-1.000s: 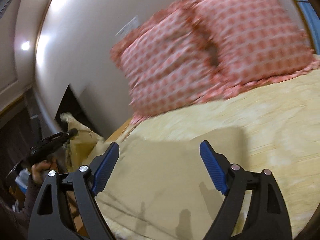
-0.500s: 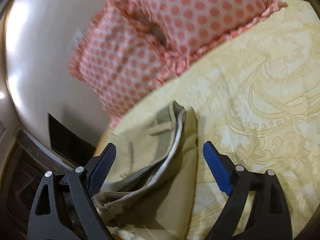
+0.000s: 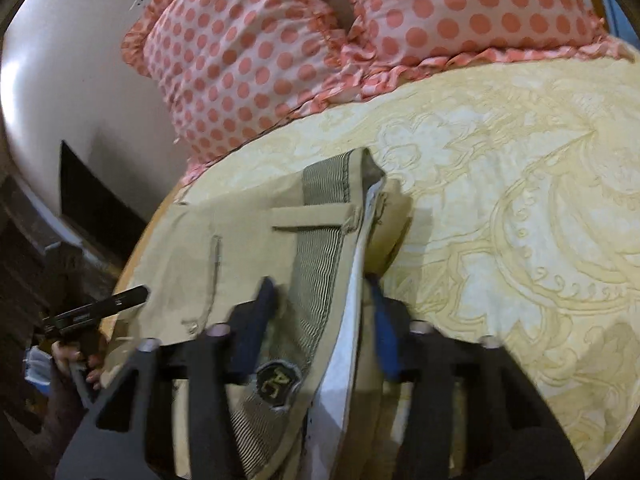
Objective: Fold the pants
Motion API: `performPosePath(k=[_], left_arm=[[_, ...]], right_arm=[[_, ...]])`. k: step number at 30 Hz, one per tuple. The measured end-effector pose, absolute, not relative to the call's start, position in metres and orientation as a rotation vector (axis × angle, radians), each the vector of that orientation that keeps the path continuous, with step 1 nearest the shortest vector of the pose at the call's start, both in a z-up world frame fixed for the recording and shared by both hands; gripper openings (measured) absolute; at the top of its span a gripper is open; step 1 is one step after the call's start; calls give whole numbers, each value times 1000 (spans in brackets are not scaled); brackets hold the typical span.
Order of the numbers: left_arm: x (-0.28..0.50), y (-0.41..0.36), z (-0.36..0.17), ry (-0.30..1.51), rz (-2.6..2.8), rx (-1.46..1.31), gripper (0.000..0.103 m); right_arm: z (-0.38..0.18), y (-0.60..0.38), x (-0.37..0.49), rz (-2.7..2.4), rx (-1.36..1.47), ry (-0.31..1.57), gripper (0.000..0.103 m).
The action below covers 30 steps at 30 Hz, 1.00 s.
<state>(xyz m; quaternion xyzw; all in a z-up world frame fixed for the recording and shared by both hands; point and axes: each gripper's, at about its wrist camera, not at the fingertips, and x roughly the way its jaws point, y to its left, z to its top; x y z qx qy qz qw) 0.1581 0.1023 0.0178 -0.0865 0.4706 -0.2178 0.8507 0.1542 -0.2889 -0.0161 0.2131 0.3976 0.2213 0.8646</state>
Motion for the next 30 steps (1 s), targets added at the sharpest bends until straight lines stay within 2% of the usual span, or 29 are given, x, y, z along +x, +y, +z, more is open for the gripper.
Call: performPosePath(k=[1,3,5,6,10,13,16,17,18,19,20,22,24,27,29,30], left_arm=[[161,95,16,996,-458,-153,61],[167,90,22,1000,-461,-132,17],[174,95,31,993,-485,-170,9],[177,94,38,971,-490,-166,8],[204,75,64,853,-469,-143,7],[237,61,61,827,-419,-140,11],[257,53,46,875,-257,-54,25],[249,58,48,853,-234,-60,29],[240,63,52,820,-216,-60,32],[223,67,60,761,-194,-51,35],[211,69,65,729,-195,-52,40],[180,68,70,691,-285,-100,46],[166,55,61,744,-379,-131,52],[177,29,24,904,-379,-91,51],[173,22,22,867,-321,-34,50],[167,21,25,863,-301,-23,52]], right_arm=[[-16,-290,156,514,472,842,19],[-11,-294,158,571,508,839,15],[-2,-297,166,602,537,820,14],[4,-298,172,605,540,807,14],[29,-305,200,557,540,714,10],[33,-312,226,469,539,671,10],[22,-303,247,265,362,801,27],[23,-303,245,201,320,814,29],[29,-305,231,189,301,770,36],[35,-305,220,208,299,727,45],[42,-302,208,237,293,684,60],[49,-283,182,347,257,634,62],[39,-258,172,423,212,696,62],[3,-237,192,397,188,873,67],[10,-232,186,316,156,843,68],[14,-230,182,284,147,850,78]])
